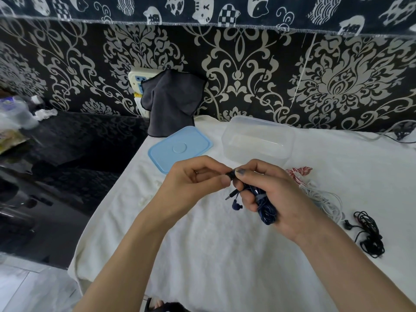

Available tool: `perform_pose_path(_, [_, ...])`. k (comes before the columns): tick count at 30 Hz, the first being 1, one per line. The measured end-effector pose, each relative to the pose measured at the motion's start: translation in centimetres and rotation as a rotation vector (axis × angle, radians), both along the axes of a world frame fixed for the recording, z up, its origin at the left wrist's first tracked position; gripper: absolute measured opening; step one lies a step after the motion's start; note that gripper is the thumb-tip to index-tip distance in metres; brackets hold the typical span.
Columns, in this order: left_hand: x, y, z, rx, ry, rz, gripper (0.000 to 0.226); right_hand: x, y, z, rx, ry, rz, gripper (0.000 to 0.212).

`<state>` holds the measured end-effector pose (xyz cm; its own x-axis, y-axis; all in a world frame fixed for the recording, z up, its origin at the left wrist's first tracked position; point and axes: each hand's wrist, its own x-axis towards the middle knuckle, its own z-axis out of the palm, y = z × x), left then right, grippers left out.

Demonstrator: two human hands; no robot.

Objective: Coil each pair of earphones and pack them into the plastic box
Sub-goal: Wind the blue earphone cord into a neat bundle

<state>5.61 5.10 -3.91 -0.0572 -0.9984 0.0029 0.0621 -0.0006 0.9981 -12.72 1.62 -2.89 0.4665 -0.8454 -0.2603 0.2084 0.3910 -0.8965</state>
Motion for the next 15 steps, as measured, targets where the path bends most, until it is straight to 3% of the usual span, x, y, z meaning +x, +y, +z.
perform_pose_path(15, [0.30, -0.22, -0.36, -0.009, 0.034, -0.045, 0.011, 0.54, 0.20, -0.28, 0.026, -0.029, -0.008, 0.019])
